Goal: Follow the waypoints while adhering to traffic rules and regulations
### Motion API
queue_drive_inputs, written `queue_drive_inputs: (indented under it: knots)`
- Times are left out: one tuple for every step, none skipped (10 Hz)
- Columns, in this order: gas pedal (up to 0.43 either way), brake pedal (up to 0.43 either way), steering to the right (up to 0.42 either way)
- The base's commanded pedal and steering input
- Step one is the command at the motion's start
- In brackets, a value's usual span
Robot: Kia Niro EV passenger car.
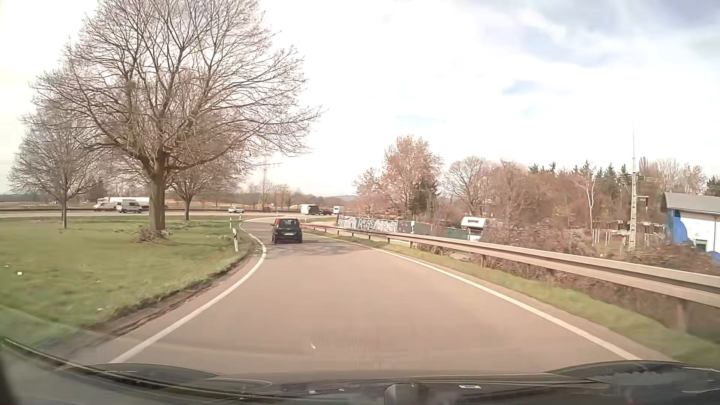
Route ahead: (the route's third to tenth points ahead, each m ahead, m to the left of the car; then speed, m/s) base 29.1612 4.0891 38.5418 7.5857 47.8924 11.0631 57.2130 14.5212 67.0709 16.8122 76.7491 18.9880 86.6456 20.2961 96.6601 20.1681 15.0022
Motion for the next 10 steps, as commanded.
queue_drive_inputs:
  knots:
    - [0.067,0.000,-0.053]
    - [0.067,0.000,-0.053]
    - [0.079,0.000,-0.053]
    - [0.079,0.000,-0.053]
    - [0.079,0.000,-0.053]
    - [0.079,0.000,-0.053]
    - [0.079,0.000,-0.053]
    - [0.079,0.000,-0.053]
    - [0.079,0.000,-0.053]
    - [0.087,0.000,-0.053]
